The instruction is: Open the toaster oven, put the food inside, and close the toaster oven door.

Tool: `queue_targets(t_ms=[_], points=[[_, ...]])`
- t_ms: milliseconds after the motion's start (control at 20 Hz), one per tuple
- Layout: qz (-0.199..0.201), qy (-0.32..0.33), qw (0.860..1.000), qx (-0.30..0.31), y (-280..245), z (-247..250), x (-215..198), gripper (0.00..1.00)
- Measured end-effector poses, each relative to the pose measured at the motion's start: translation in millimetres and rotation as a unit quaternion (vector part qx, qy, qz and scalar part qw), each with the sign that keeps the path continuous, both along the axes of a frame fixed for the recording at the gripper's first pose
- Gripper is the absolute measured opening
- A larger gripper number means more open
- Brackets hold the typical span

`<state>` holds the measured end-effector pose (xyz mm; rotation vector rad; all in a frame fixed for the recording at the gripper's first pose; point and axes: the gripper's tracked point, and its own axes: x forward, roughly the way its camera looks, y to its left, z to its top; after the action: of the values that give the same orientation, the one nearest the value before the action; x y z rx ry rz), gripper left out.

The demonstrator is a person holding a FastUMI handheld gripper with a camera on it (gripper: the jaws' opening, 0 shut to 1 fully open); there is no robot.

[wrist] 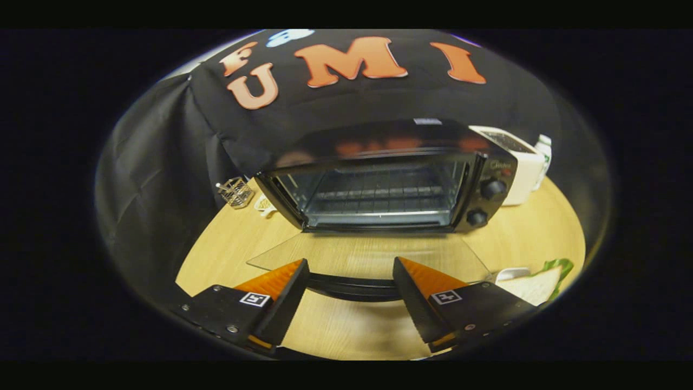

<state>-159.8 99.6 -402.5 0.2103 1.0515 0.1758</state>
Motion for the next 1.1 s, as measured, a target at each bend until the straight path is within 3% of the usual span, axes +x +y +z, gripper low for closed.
queue_targets(t_ms=[150, 300, 400, 750, 900, 1100], points=[[-0.019, 0.014, 0.999, 0.022, -2.5, -7.8, 3.0, 0.89], [-0.012, 0.02, 1.0, 0.007, -5.6, -16.4, 0.5, 0.87], [-0.002, 0.036, 0.999, -0.008, -6.1, -27.7, -7.5, 0.87], [-0.027, 0.105, 0.994, 0.001, -7.8, -59.3, -36.3, 0.86], [-0.03, 0.102, 0.994, 0.006, -9.8, -58.6, -33.9, 0.85], [-0.063, 0.1, 0.992, 0.041, -16.9, -39.4, -34.1, 0.86]])
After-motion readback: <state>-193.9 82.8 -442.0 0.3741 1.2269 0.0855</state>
